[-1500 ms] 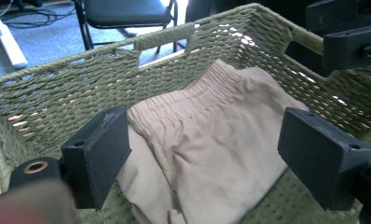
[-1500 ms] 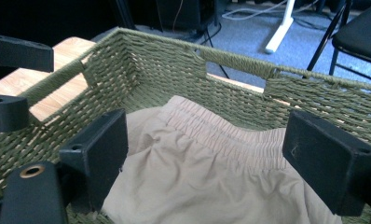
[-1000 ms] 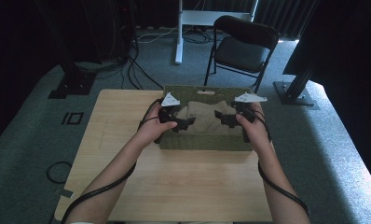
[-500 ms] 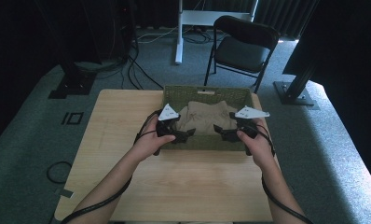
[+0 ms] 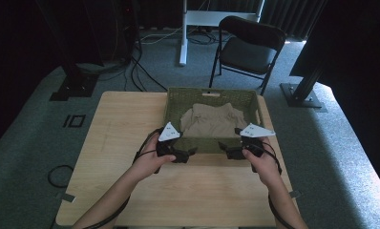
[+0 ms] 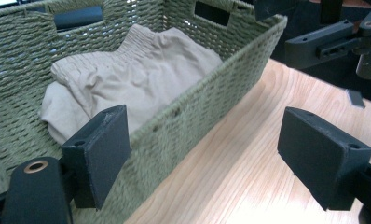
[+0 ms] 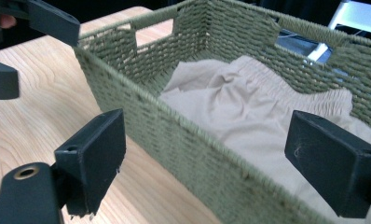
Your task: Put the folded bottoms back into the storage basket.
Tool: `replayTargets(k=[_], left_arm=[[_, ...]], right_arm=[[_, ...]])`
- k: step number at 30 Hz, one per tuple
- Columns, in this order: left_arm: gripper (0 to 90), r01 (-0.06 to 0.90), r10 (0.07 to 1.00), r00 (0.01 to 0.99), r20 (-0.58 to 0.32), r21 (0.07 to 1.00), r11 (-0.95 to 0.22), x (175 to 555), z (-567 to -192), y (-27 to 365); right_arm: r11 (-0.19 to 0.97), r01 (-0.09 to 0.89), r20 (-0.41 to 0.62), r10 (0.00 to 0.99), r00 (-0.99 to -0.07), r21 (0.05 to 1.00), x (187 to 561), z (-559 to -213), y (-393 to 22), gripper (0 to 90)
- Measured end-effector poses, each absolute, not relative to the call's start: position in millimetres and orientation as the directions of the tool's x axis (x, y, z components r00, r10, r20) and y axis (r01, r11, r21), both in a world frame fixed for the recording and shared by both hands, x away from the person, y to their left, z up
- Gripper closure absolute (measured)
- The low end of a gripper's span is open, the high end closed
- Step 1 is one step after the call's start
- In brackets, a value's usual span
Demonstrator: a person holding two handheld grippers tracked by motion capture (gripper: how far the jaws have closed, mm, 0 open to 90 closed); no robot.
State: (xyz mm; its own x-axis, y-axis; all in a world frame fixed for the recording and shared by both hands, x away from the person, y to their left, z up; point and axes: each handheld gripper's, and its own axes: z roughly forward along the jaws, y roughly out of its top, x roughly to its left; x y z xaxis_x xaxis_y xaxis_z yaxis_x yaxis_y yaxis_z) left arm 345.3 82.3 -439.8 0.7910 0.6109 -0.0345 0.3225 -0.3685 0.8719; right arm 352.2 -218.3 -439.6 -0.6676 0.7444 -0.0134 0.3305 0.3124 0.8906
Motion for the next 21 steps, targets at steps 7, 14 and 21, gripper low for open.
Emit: replayTargets(k=[7,14,21], left_arm=[[17.7,0.336,0.622,0.782,-0.040,0.868,-0.365,333.2,-453.8,90.6],[17.7,0.365,0.625,0.777,-0.070,0.860,-0.357,324.1,-471.2,99.8],[17.7,0.392,0.645,0.760,-0.080,0.848,-0.357,319.1,-489.6,108.4]], right_arm=[[0.312,0.340,-0.005,0.744,-0.668,0.887,340.1,-456.4,-218.9,12.0],[0.327,0.361,0.002,0.738,-0.675,0.874,327.3,-481.1,-219.0,11.9],[0.355,0.386,-0.009,0.745,-0.667,0.851,322.0,-504.2,-224.3,11.9]])
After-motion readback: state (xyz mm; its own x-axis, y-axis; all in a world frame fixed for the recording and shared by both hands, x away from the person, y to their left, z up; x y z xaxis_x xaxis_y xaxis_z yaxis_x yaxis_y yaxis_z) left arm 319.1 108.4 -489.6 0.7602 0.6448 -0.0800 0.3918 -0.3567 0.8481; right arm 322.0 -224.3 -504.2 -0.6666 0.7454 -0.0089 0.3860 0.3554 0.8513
